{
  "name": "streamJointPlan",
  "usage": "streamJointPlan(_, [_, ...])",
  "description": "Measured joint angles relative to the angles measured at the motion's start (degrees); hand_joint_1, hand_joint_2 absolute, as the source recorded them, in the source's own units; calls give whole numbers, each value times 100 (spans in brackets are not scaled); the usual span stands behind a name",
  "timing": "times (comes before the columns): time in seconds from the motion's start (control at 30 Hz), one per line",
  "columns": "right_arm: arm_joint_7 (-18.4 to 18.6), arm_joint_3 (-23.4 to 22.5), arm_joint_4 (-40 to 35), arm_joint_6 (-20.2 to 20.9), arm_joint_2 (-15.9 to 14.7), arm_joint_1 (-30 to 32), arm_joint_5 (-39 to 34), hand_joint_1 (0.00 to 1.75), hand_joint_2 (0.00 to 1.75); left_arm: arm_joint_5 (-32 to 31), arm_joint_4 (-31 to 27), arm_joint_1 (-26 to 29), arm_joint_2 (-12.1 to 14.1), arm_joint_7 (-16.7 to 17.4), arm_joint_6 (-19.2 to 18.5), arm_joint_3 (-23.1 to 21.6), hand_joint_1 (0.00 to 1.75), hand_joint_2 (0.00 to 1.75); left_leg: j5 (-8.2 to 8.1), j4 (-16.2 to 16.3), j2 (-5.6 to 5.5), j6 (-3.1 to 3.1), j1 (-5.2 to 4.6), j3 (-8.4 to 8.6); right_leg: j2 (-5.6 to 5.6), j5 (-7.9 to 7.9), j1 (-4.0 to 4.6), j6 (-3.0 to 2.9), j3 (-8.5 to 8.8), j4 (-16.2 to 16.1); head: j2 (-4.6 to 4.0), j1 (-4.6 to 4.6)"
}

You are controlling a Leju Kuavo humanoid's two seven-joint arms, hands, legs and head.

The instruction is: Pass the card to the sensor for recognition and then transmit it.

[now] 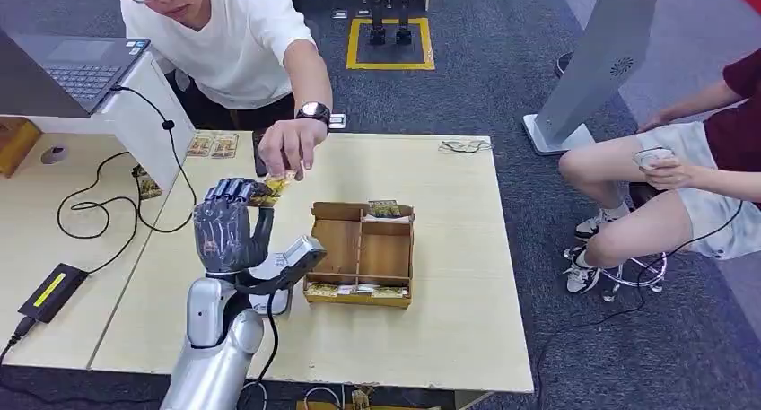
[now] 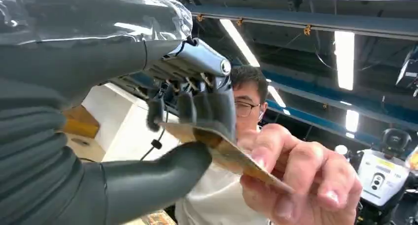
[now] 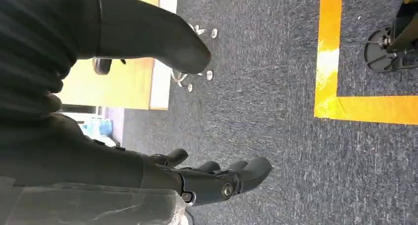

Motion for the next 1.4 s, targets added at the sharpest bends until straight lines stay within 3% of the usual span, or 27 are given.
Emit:
streamJointPlan(0.8, [-2, -2, -85, 4, 31, 1, 0, 0, 175, 44, 0, 7, 0, -179, 33, 2, 175, 175, 0, 0, 0, 0, 0, 0, 0, 0, 0, 0, 0, 0, 0, 0])
streamJointPlan(1.07, [-44, -7, -92, 15, 33, 1, -4, 0, 175, -445, 111, 2, 2, 220, -26, 81, 175, 175, 0, 0, 0, 0, 0, 0, 0, 0, 0, 0, 0, 0, 0, 0])
streamJointPlan(1.23, [-35, -31, -92, 9, 33, 0, -11, 0, 175, -918, 122, 2, 7, 644, -295, 103, 175, 175, 0, 0, 0, 0, 0, -1, 0, 0, 0, 0, 0, 0, 0, 0])
streamJointPlan(1.4, [-7, -44, -92, 4, 33, -1, -11, 0, 175, -1047, 122, 3, 15, 765, -382, 190, 175, 175, 0, 0, 0, 0, 0, -1, 0, 0, 0, 0, 0, 0, 0, 0])
